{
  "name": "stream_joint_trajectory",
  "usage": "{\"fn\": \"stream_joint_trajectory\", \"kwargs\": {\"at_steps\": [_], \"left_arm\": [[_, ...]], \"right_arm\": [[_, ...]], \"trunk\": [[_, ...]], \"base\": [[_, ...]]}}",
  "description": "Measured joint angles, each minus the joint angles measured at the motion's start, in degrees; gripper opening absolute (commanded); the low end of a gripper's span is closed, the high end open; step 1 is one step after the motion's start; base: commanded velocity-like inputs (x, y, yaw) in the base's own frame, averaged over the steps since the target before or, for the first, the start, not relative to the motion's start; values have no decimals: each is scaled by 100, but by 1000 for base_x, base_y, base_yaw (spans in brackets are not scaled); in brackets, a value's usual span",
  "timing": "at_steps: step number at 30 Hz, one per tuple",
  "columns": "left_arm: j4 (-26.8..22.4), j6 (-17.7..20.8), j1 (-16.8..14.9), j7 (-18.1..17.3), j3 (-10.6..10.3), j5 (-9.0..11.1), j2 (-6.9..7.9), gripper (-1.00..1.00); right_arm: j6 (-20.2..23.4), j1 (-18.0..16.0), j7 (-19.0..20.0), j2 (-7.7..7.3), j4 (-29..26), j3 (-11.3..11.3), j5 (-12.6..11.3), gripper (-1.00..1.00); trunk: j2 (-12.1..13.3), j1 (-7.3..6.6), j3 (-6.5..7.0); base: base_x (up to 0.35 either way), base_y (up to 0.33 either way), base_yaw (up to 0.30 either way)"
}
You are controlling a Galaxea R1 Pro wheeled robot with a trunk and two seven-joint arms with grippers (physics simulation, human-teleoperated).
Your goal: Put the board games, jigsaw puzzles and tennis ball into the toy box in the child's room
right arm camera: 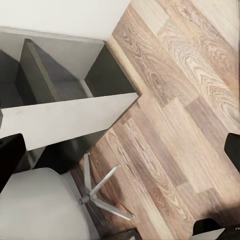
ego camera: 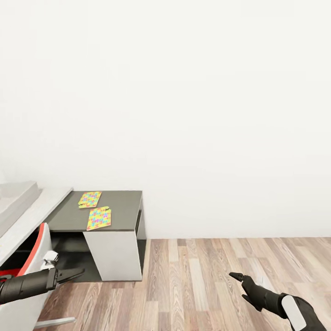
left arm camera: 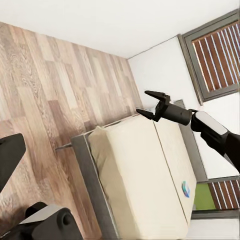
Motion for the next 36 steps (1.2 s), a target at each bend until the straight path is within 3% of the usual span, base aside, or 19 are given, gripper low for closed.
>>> {"fn": "stream_joint_trajectory", "kwargs": {"at_steps": [36], "left_arm": [[2,-8,0,0,-1,2,0,100]], "right_arm": [[9,51,40,-9,22,-35,-61,100]], "trunk": [[-1,-1,64]], "base": [[-44,19,-281]]}}
